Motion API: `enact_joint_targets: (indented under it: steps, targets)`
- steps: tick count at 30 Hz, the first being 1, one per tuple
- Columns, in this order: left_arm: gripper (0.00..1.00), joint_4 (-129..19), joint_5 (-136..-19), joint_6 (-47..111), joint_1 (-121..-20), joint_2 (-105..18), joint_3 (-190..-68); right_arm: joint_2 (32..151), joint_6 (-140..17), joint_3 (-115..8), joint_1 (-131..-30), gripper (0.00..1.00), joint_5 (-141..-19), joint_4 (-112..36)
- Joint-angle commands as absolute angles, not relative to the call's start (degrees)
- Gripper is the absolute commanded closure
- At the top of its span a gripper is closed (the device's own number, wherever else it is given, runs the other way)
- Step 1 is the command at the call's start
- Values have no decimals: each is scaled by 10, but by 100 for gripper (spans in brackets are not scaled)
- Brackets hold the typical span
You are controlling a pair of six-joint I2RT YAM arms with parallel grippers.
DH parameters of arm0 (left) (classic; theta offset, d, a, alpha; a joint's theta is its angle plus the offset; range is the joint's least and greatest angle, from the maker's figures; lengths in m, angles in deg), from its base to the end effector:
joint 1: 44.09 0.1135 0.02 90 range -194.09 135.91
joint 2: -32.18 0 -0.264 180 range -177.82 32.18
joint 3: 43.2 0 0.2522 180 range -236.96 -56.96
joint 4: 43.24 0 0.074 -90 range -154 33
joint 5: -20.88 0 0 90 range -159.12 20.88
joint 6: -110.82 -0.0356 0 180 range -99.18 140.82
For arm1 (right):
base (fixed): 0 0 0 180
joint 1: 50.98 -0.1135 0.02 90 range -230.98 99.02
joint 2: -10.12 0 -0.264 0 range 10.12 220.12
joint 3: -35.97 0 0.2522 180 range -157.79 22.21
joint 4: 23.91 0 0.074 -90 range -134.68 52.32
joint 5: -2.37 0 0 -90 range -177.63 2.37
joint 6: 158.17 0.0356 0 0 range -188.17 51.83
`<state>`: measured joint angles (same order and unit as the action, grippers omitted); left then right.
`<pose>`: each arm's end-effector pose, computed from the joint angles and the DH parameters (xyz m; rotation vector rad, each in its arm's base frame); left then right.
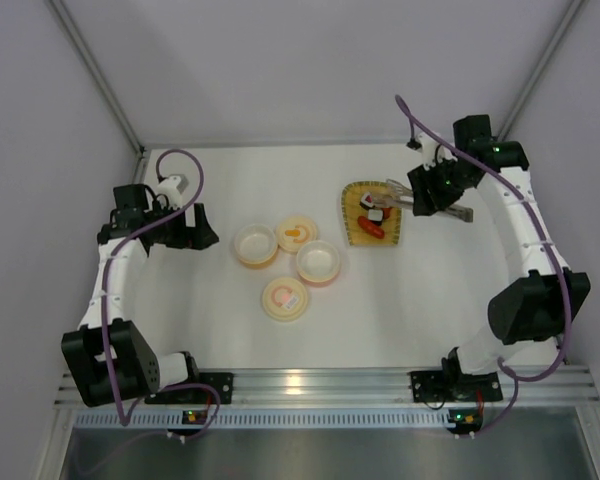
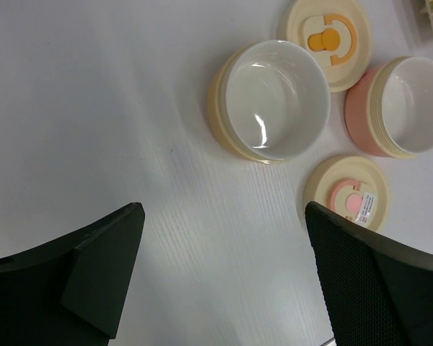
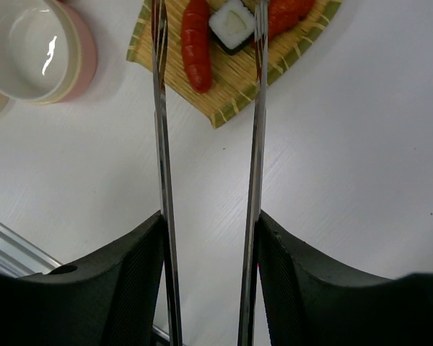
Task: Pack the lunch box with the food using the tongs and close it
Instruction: Pick up the clamp at the center of the board, then pick up the fake food from the plate.
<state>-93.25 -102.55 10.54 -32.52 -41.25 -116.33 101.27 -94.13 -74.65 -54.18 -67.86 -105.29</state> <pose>0.2617 0.0336 0.2854 0.2244 2.3134 -0.5233 0.3125 0.0295 0.3667 -0.7581 2.4678 0.3133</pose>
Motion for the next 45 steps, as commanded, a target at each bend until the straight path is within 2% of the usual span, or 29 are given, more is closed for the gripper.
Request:
enact_joint_targets:
  steps: [1, 10, 24, 45]
  targets:
    - [2, -952, -1083, 83, -326, -385, -1190, 977, -940, -760, -577, 50, -671, -1066]
    - [2, -963, -1138, 69, -326, -365, -1198, 963, -919, -724, -624, 50, -664, -1034]
    - [2, -984, -1123, 57, -326, -374, -1207, 1011, -908, -732, -625, 52, -722, -984]
    - [2, -1025, -1122, 33, -326, -399, -1235, 1169, -1051, -891, -618, 51, -759, -1024]
